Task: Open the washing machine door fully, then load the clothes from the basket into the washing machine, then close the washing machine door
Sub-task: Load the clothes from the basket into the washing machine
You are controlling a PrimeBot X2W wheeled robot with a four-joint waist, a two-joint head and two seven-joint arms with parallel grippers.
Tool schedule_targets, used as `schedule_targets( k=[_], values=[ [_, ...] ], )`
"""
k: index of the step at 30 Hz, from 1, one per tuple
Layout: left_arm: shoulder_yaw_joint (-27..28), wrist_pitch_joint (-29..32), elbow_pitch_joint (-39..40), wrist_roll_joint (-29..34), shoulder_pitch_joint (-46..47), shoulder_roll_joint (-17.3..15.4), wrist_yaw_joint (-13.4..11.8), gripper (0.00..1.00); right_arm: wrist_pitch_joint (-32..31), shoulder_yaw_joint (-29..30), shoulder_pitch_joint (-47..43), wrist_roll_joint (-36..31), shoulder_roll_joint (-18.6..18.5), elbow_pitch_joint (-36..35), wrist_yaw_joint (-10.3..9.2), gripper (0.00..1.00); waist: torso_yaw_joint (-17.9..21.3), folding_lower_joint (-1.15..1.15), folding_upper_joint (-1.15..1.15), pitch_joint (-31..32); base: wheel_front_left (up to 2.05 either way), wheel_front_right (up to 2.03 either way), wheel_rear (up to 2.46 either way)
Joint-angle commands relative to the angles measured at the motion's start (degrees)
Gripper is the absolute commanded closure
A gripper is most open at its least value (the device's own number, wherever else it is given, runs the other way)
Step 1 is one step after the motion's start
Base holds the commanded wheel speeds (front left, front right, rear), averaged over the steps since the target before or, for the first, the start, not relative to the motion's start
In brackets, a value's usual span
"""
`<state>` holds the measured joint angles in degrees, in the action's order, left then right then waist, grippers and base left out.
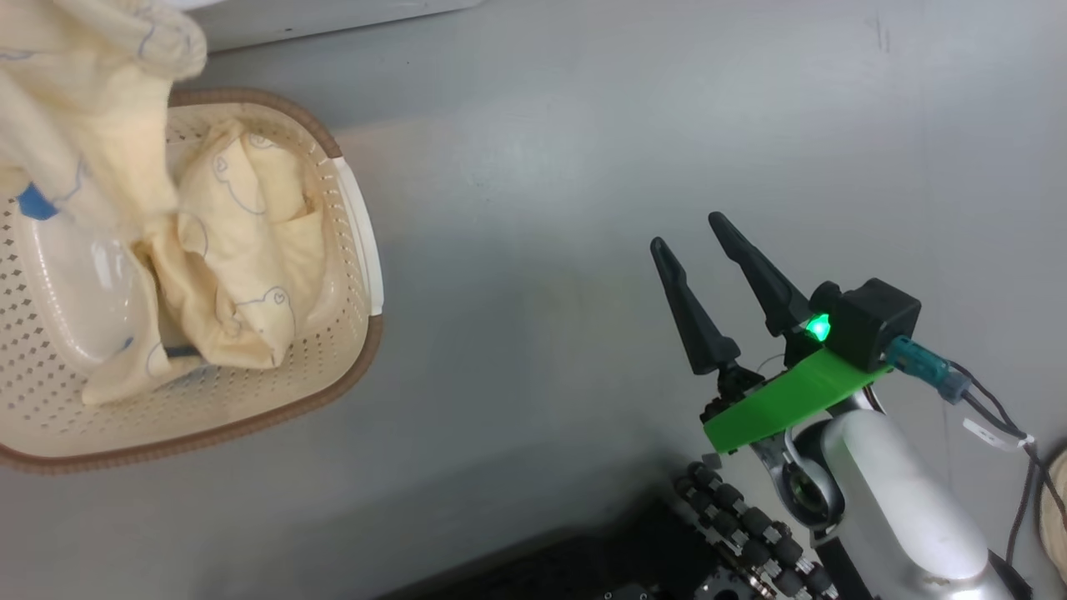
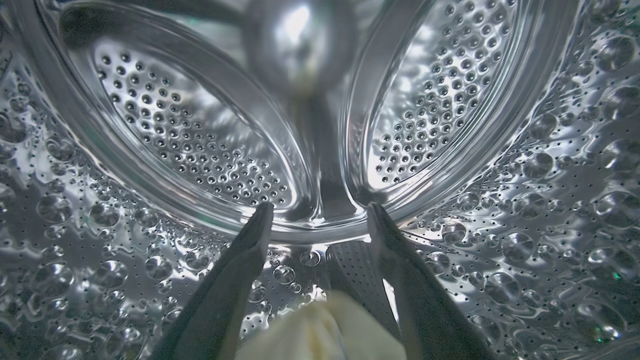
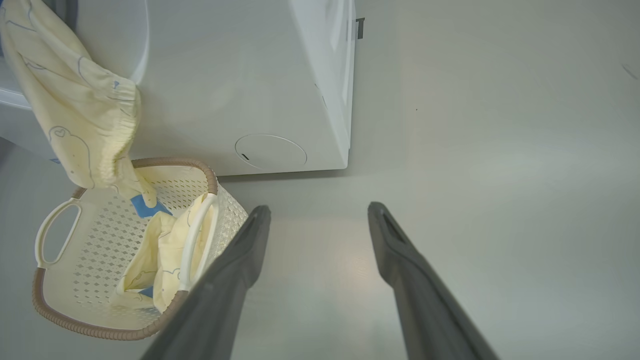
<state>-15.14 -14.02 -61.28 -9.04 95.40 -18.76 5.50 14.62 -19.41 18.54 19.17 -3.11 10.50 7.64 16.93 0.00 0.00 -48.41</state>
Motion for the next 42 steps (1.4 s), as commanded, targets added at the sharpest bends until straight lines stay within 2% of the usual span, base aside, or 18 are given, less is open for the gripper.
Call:
schedule_targets(
  k=[1, 10, 17, 23, 32, 42],
  values=[
    [0.2, 0.19, 0.96, -0.16, 1.28, -1.36, -0.08, 0.0, 0.38, -0.86, -1.15, 0.28, 0.11, -0.99, -0.15, 0.0, -0.37, 0.0, 0.0, 0.7, 0.0, 0.0, 0.0],
    [0.68, -0.55, -1.71, -2.66, -2.37, 1.41, -0.07, 0.0, 0.38, 0.79, -0.55, -0.35, -0.47, -1.06, -0.15, 0.0, -3.15, 0.0, 0.0, 4.26, 0.0, 0.0, 0.0],
    [1.0, -0.92, 1.31, -3.97, -8.53, 2.55, -0.02, 0.0, 0.38, 2.29, 0.59, -0.7, -0.73, -1.57, -0.15, 0.0, -5.54, 0.0, 0.0, 6.66, 0.0, 0.0, 0.0],
    [2.19, -0.95, 8.51, -5.21, -17.1, 3.48, -0.32, 0.0, 0.38, 3.51, 0.48, -0.85, -1.03, -2.07, -0.15, 0.0, -7.37, 0.0, 0.0, 9.0, 0.0, 0.0, 0.0],
    [5.71, -0.97, 26.77, -7.76, -37.25, 4.99, -1.74, 0.0, 0.38, 4.83, -1.66, -1.22, -1.45, -2.3, -0.15, 0.0, -10.16, 0.0, 0.0, 14.41, 0.0, 0.0, 0.0],
    [9.93, -0.97, 45.88, -9.36, -61.32, 5.0, -5.31, 0.0, 0.38, 4.73, -4.53, -1.07, -2.26, -2.27, -0.15, 0.0, -10.19, 0.0, 0.0, 20.46, 0.0, 0.0, 0.0]
  ],
)
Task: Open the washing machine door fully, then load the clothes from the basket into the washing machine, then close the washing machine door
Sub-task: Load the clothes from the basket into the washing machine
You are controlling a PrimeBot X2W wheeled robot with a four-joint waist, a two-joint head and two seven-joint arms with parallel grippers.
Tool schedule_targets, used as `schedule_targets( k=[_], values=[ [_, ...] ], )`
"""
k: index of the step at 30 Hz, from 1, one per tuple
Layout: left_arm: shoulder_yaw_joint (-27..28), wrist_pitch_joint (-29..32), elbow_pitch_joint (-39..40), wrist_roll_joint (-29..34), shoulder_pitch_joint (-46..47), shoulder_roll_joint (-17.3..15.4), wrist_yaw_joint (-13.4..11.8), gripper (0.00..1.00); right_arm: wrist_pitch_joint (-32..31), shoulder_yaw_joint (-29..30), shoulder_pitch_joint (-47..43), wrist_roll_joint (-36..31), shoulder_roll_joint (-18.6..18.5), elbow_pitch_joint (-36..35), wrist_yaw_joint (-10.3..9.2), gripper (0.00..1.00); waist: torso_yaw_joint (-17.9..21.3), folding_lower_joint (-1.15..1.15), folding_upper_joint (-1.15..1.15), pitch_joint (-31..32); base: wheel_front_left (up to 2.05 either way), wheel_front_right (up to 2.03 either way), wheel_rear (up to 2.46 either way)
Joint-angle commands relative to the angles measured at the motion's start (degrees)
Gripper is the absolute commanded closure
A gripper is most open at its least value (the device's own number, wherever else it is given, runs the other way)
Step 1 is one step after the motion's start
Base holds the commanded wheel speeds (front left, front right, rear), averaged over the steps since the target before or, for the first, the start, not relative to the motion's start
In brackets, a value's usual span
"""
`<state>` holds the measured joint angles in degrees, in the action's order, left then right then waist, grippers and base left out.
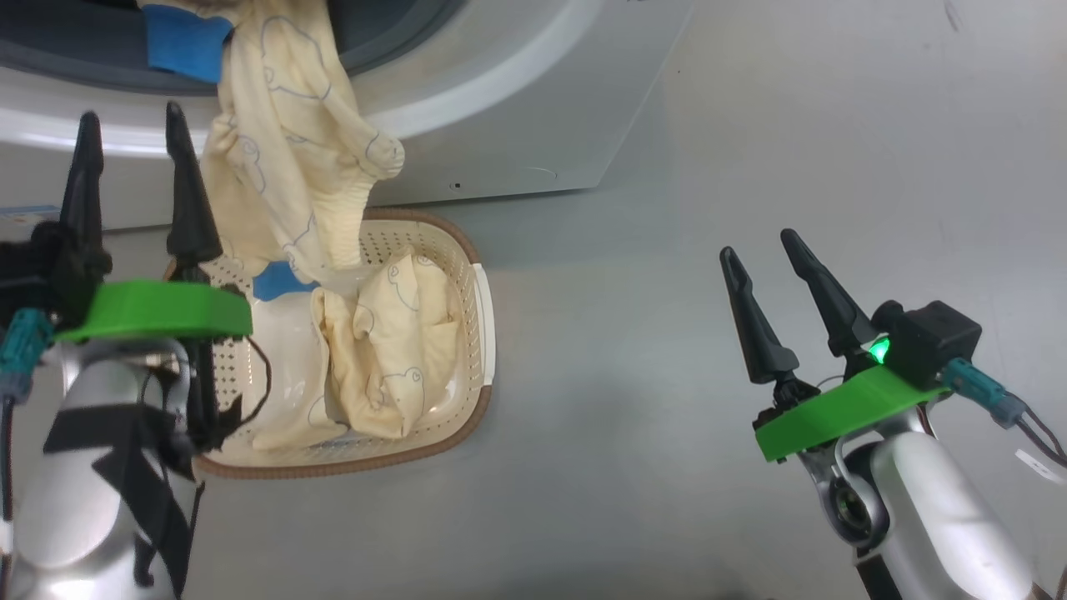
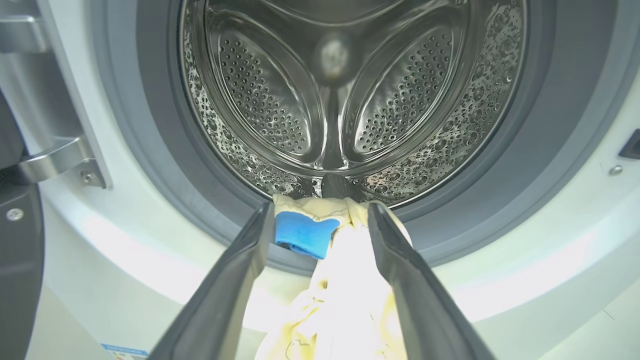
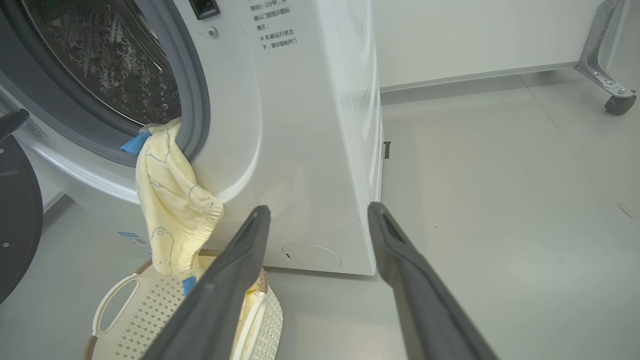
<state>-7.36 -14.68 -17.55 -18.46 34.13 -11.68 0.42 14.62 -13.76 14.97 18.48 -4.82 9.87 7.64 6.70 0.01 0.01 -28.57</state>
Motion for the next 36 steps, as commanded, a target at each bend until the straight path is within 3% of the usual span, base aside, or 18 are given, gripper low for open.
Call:
schedule_targets(
  k=[1, 14, 27, 36],
  values=[
    [2.38, -0.31, 3.7, -0.16, -2.19, -2.05, -0.46, 0.0, 0.38, -0.84, -1.2, -0.39, -0.64, -1.75, -0.15, 0.0, 0.03, -0.01, -0.01, 0.84, 0.0, 0.0, 0.0],
    [4.34, -0.31, 17.91, 0.77, -20.31, -1.26, -3.95, 0.0, 0.38, -0.8, -3.09, -0.56, -1.33, -2.41, -0.15, 0.0, 0.0, -0.01, -0.01, 1.42, 0.0, 0.0, 0.0],
    [4.61, -0.31, 18.9, 0.45, -27.47, 0.06, -5.05, 0.0, 0.38, -0.71, -3.02, -0.5, -1.53, -2.42, -0.15, 0.0, -0.09, -0.01, -0.01, 1.13, 0.0, 0.0, 0.0],
    [5.08, -0.31, 17.69, 0.02, -29.13, 1.71, -4.41, 0.0, 0.38, -0.38, -2.8, -0.46, -1.73, -2.28, -0.15, 0.0, -0.1, -0.01, -0.01, 0.6, 0.0, 0.0, 0.0]
  ],
)
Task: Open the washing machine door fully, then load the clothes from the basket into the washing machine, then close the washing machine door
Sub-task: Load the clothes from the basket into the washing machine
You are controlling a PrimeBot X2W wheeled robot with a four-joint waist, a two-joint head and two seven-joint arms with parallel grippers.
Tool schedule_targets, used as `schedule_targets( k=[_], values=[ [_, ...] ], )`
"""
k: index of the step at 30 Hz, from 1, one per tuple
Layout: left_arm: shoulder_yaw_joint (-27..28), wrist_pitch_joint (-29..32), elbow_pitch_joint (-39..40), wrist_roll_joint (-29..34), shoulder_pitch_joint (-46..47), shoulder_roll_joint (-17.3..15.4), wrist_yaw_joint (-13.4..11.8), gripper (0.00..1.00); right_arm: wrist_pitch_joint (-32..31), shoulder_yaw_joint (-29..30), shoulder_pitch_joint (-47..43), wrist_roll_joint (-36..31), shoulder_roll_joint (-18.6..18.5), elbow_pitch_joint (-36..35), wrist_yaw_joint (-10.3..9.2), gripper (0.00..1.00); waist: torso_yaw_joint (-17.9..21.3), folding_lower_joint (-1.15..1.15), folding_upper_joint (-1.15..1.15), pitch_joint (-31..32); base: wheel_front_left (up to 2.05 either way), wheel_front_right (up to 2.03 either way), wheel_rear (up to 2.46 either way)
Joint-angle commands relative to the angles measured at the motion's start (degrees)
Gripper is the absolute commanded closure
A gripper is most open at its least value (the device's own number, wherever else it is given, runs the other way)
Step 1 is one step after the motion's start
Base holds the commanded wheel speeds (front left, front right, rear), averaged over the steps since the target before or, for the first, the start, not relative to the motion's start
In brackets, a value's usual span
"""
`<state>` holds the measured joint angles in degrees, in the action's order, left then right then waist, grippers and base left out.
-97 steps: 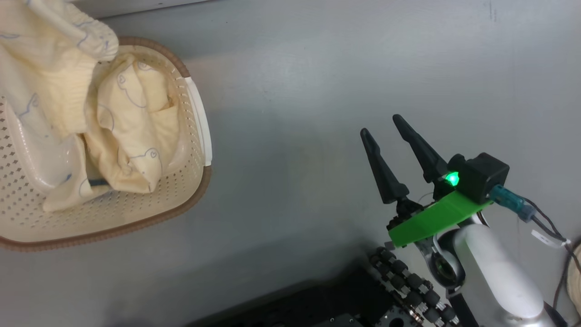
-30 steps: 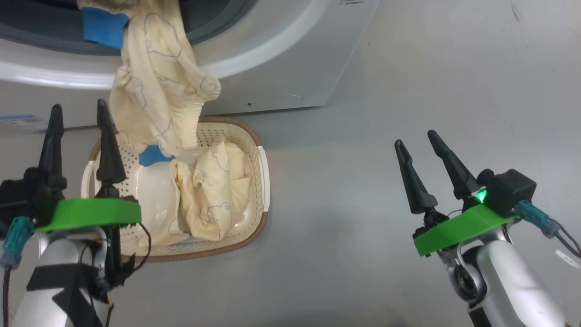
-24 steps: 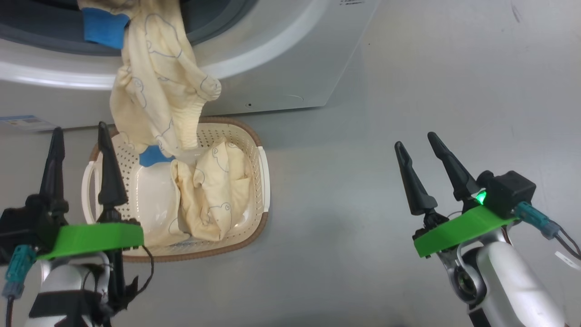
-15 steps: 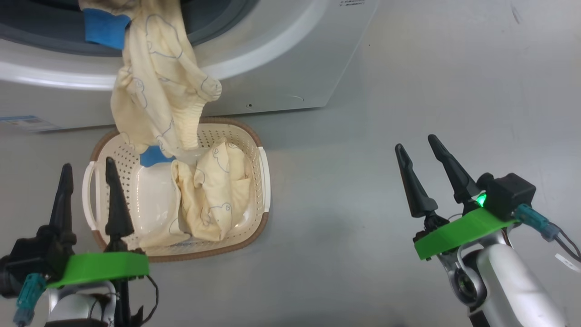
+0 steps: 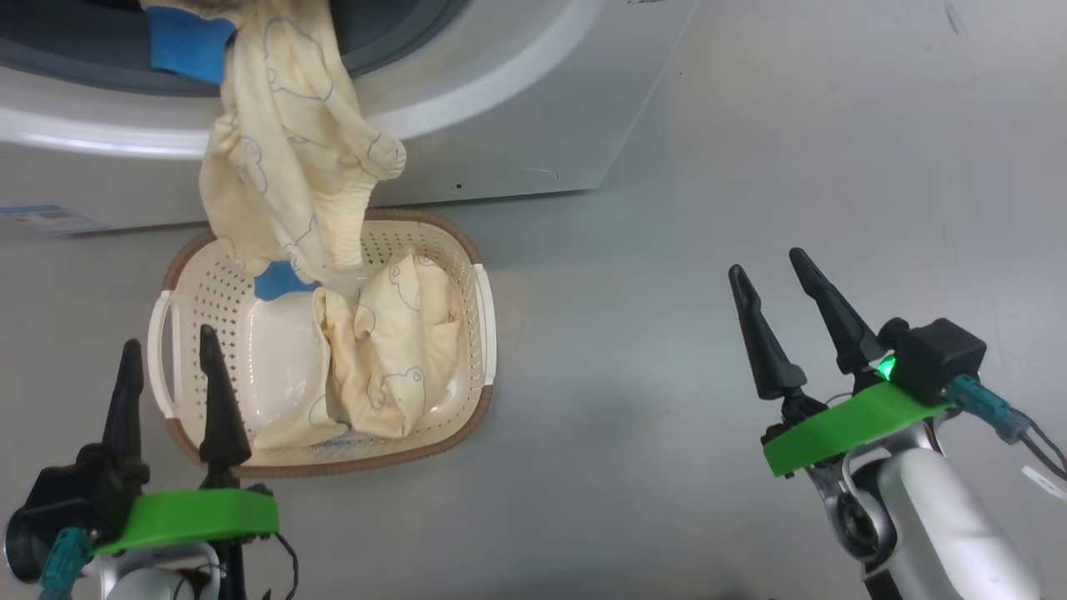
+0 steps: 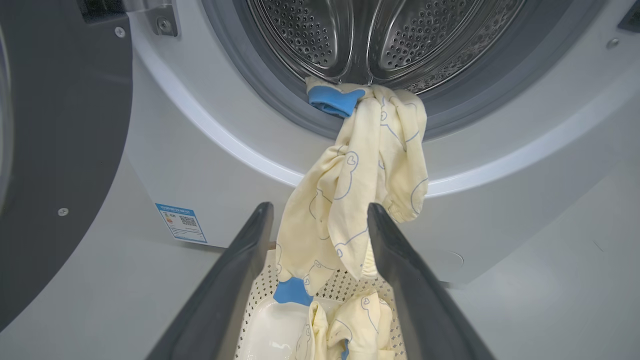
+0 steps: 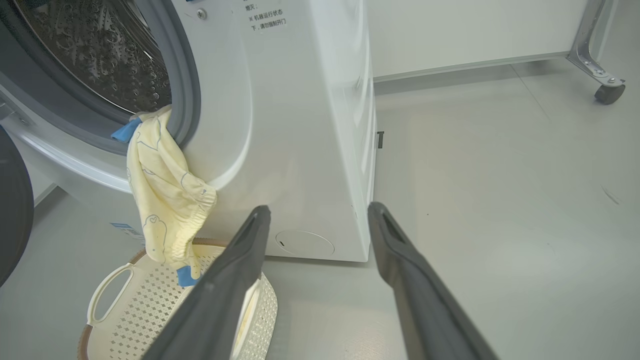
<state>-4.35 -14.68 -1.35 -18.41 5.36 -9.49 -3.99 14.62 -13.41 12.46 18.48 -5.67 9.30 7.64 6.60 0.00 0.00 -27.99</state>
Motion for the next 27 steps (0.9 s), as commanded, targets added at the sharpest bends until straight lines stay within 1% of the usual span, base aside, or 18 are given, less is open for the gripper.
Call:
schedule_targets(
  k=[1, 10, 20, 27],
  values=[
    [2.13, -0.31, 1.37, 0.05, -0.28, -0.41, 0.12, 0.0, 0.38, -0.74, -0.26, -0.43, -0.9, -1.67, -0.15, 0.0, -0.01, 0.0, 0.0, -0.01, 0.0, 0.0, 0.0],
    [2.63, -0.31, 0.56, 0.81, 0.84, 0.39, 0.99, 0.0, 0.38, -0.54, 0.04, -0.35, -0.95, -1.99, -0.15, 0.0, -0.19, 0.0, 0.0, -1.02, 0.0, 0.0, 0.0],
    [3.53, -0.31, -1.56, 1.16, 4.26, 1.55, 2.62, 0.0, 0.38, -0.51, 1.35, -0.46, -1.01, -2.55, -0.15, 0.0, 0.04, 0.0, 0.0, -5.13, 0.0, 0.0, 0.0],
    [3.33, -0.31, -5.27, 1.26, 9.1, 2.22, 4.64, 0.0, 0.38, -1.06, 2.49, -0.58, -0.83, -2.54, -0.15, 0.0, 0.97, 0.0, 0.0, -8.05, 0.0, 0.0, 0.0]
  ],
)
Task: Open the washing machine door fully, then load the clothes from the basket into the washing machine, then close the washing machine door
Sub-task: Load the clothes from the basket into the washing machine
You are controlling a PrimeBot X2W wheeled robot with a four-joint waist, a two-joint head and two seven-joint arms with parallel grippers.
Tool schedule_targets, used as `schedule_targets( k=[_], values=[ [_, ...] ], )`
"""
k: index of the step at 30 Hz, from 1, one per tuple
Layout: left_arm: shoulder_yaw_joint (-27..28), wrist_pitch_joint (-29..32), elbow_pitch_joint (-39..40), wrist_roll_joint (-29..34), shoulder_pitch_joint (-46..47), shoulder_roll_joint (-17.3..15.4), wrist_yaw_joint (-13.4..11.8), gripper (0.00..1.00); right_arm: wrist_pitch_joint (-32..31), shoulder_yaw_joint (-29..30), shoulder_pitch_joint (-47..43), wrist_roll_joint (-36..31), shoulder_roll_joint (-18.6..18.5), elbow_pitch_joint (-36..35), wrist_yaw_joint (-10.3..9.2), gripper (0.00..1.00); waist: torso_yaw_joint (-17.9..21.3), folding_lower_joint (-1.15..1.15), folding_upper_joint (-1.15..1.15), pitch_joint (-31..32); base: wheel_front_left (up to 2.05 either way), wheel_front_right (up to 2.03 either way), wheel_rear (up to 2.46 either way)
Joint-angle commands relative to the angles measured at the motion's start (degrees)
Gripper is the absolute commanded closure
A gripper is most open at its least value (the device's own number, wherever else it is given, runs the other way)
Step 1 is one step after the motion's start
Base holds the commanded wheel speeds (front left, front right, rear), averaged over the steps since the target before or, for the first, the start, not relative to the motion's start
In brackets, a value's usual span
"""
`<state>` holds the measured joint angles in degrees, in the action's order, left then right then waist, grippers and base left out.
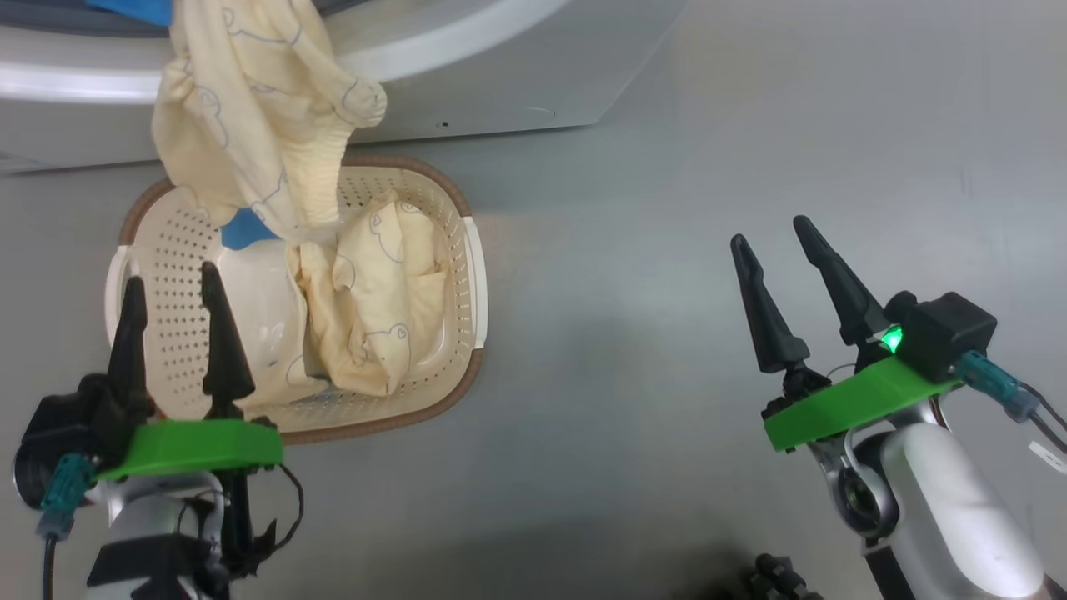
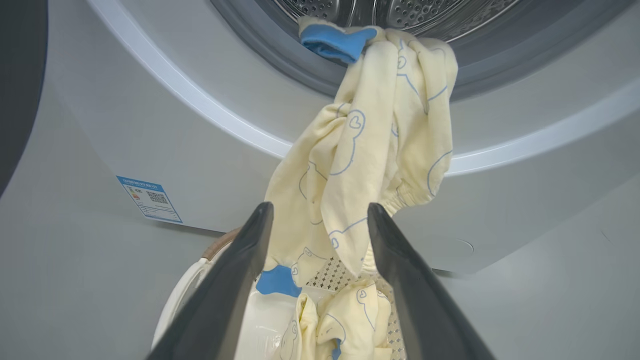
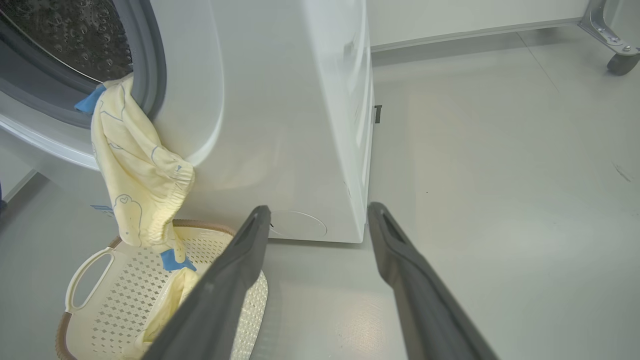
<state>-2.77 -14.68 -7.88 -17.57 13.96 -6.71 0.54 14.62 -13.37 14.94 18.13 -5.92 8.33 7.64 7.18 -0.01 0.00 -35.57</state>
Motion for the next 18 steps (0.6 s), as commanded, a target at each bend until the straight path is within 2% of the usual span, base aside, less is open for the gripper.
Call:
schedule_targets(
  k=[1, 18],
  values=[
    [1.73, -0.31, 0.52, 0.47, 1.37, -0.5, 0.35, 0.0, 0.38, -1.25, 0.25, -0.21, -0.53, -1.61, -0.15, 0.0, 0.67, 0.01, 0.0, -0.8, 0.0, 0.0, 0.0],
    [1.36, -0.31, -11.24, 0.23, 16.44, 0.44, 5.29, 0.0, 0.38, -0.15, 1.25, -1.07, -0.67, -3.09, -0.15, 0.0, 1.92, 0.01, 0.0, -6.75, 0.0, 0.0, 0.0]
  ],
)
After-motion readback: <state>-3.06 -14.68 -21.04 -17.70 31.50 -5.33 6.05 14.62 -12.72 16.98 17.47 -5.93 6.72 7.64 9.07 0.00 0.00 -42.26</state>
